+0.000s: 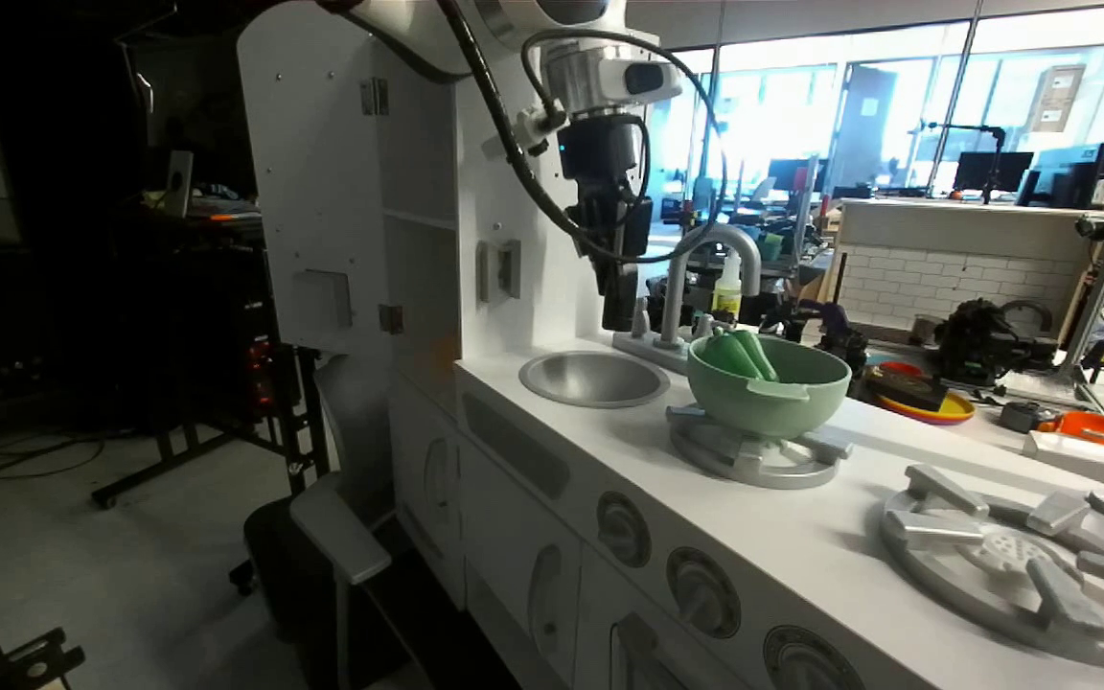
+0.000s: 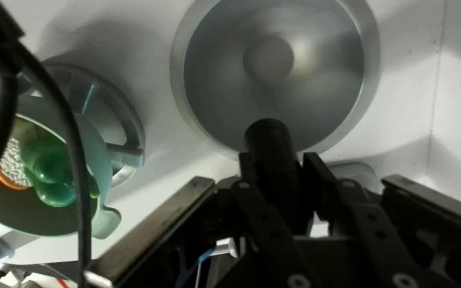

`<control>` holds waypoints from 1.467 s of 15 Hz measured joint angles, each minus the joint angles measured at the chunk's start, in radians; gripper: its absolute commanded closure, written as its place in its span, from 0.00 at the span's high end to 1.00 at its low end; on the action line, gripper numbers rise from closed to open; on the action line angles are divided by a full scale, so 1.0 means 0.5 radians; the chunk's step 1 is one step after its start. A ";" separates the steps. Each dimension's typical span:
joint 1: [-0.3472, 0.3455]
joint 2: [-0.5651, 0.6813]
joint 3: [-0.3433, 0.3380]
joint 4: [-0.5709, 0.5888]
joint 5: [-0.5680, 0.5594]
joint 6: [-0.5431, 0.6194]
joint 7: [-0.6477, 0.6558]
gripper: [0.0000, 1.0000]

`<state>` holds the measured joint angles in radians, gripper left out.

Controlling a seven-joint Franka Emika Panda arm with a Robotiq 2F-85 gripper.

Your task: Open the right door of the cabinet, put the black bottle from the counter and the green toy from the pot in the cabinet.

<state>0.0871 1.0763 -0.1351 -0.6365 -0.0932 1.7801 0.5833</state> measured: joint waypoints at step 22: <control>0.387 -1.527 0.434 -1.879 -0.414 -0.221 -1.152 0.10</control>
<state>0.2804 0.3128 0.0817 -1.5761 -0.3003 1.6695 0.0070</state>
